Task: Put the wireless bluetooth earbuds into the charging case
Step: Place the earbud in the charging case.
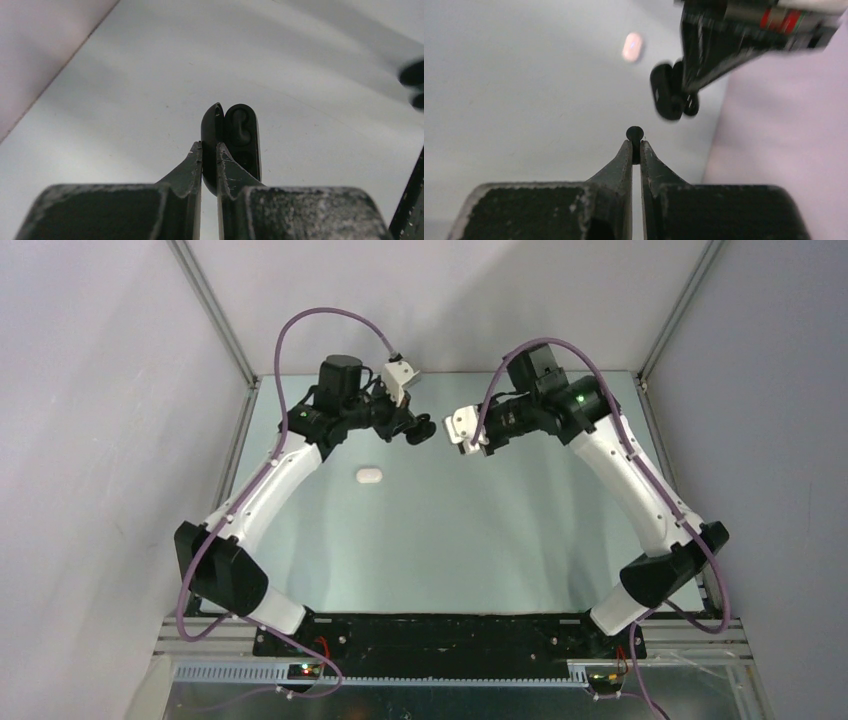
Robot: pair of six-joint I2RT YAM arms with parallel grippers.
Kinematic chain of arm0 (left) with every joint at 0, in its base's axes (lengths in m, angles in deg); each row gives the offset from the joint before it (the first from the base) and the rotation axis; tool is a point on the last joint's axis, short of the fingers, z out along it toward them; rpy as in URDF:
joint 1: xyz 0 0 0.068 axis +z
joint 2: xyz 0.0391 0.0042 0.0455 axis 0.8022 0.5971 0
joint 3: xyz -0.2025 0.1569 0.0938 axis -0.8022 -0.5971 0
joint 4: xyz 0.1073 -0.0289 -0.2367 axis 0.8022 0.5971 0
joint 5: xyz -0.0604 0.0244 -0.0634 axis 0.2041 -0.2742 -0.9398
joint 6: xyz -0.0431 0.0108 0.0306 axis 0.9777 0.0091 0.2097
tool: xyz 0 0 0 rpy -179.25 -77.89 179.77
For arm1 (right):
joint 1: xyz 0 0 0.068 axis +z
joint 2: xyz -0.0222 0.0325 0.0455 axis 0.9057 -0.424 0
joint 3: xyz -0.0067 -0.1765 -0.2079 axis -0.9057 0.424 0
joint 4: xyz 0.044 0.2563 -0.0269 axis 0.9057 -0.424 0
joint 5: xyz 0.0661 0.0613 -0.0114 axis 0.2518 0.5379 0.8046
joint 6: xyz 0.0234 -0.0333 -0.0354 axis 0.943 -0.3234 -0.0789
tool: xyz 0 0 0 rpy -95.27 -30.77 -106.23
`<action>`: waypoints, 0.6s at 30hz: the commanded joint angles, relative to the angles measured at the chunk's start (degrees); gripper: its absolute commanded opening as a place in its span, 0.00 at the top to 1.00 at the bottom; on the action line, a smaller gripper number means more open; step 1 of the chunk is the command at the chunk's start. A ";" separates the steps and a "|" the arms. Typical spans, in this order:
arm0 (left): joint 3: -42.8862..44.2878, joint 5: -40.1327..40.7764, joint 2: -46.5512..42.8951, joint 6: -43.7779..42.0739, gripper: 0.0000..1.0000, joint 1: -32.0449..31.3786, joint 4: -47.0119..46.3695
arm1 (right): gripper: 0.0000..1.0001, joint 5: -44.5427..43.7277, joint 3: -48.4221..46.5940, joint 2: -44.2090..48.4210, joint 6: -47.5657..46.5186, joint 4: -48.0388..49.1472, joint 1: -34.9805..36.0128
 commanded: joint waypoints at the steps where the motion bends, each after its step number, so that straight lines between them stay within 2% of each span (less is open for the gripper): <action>1: 2.40 4.69 -0.97 3.89 1.00 -1.94 -2.60 | 1.00 2.39 2.66 2.05 4.00 13.77 3.43; 7: 1.04 5.68 -3.64 3.77 1.00 -3.70 -2.68 | 1.00 0.50 3.47 0.22 5.57 20.69 5.88; 18: 0.39 3.90 -6.55 6.87 1.00 -5.02 -2.71 | 1.00 -1.33 4.58 -1.11 2.46 21.89 6.97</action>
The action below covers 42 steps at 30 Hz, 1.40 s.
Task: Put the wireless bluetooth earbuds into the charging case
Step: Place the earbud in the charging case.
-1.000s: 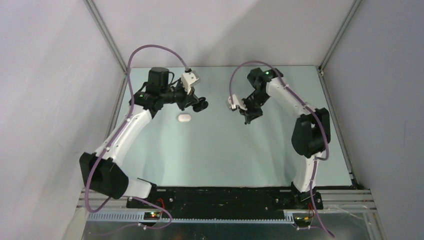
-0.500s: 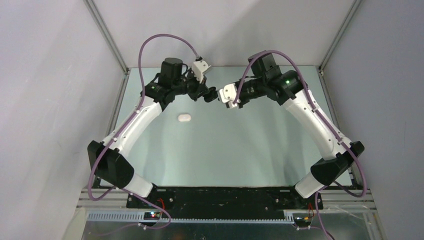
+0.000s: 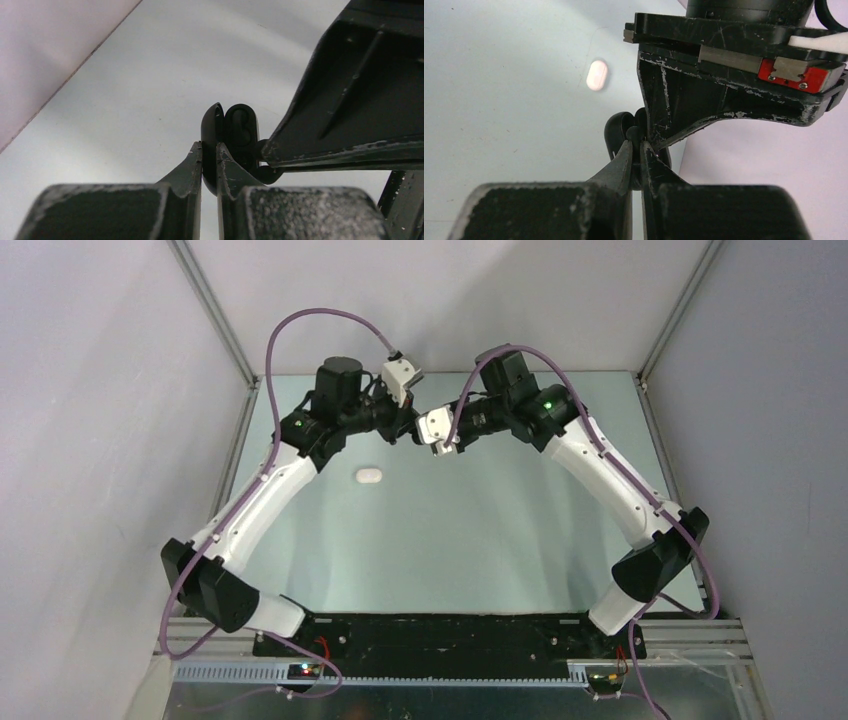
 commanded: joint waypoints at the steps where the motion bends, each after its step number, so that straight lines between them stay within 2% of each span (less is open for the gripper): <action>1: -0.30 -0.54 -2.38 1.80 1.00 -0.95 -1.79 | 1.00 -0.46 0.00 0.08 -1.85 2.92 0.67; 9: -0.29 -0.32 -2.33 1.74 1.00 -1.06 -1.76 | 1.00 -0.93 -0.08 -0.33 -3.59 2.75 1.34; 19: 0.73 -0.76 -2.06 1.51 1.00 -1.06 -1.74 | 0.99 -2.49 -0.87 -2.58 -6.25 -3.87 2.10; 34: 0.71 -1.77 -2.85 -0.65 1.00 -1.48 -1.75 | 0.98 -7.30 -1.40 -3.91 -7.18 -3.08 3.06; 42: 0.83 -1.98 -3.38 -4.21 1.00 -2.45 -1.74 | 0.94 -7.03 -7.81 -8.92 -3.42 -9.99 3.30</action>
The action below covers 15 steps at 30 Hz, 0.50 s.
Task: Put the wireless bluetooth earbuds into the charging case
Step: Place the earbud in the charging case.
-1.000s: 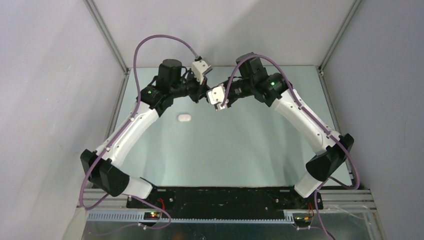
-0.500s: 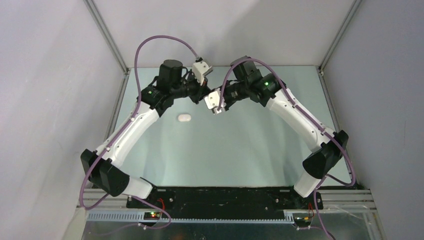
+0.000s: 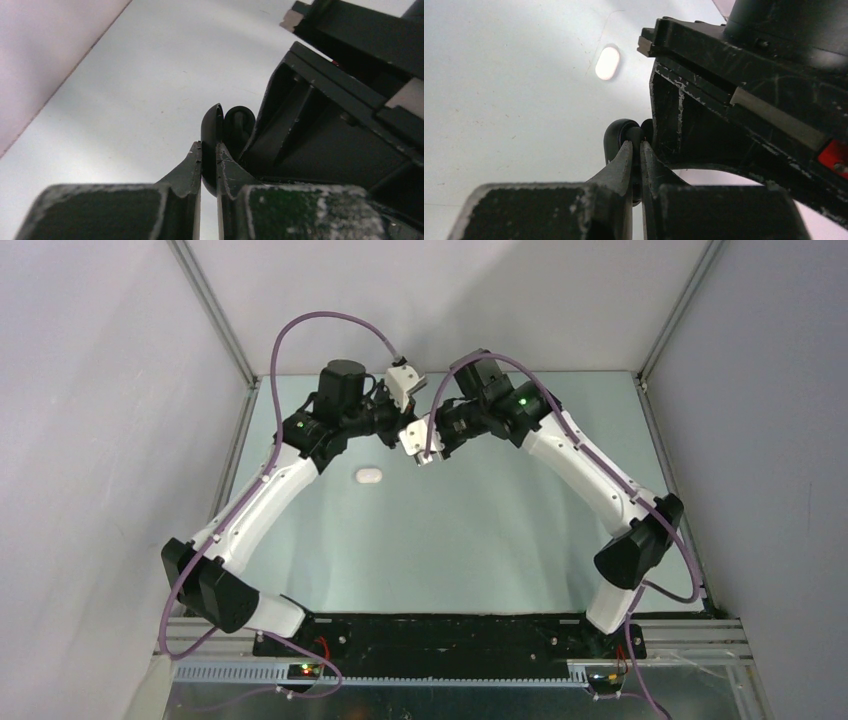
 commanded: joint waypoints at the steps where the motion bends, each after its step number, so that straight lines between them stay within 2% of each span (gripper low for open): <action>1: 1.12 -2.48 -2.86 -2.50 1.00 -1.63 -3.44 | 0.94 -1.72 -3.43 -3.79 3.29 -5.03 0.34; 7: 0.40 -2.45 -3.20 -3.54 1.00 -1.85 -3.45 | 0.91 -2.37 -3.41 -4.70 5.84 -4.13 0.65; 15: -1.43 -0.58 -3.72 -5.66 1.00 -1.88 -3.46 | 0.77 -1.76 1.45 -0.83 10.98 4.30 0.29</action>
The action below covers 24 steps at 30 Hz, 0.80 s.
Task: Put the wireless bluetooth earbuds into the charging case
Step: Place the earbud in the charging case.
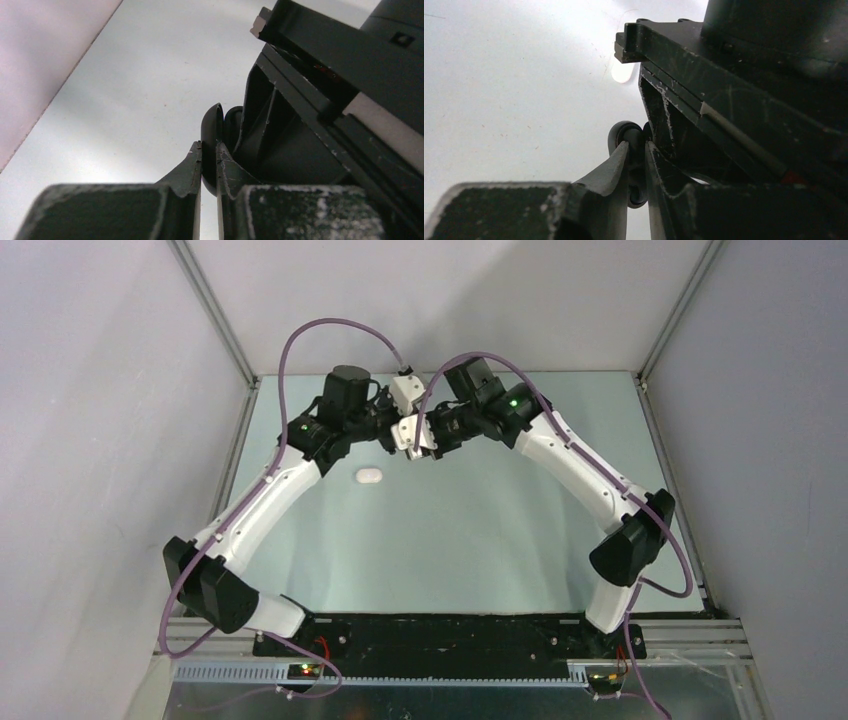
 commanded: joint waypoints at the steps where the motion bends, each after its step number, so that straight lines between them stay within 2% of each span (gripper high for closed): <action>1: -0.14 -1.54 -3.72 -1.19 1.00 -1.17 -4.33 | 0.76 -0.83 4.83 3.13 4.15 7.25 -0.28; 4: -0.31 -1.41 -3.65 -1.18 1.00 -1.07 -4.35 | 0.73 -0.23 7.14 5.13 4.96 9.82 -0.63; 15: -1.39 -0.74 -3.47 -1.50 1.00 -0.92 -4.33 | 0.70 4.25 8.47 8.16 6.69 8.37 -2.82; 24: -3.39 0.21 -3.88 -3.34 1.00 -0.48 -4.39 | 0.66 11.48 14.99 18.50 20.06 16.64 -8.07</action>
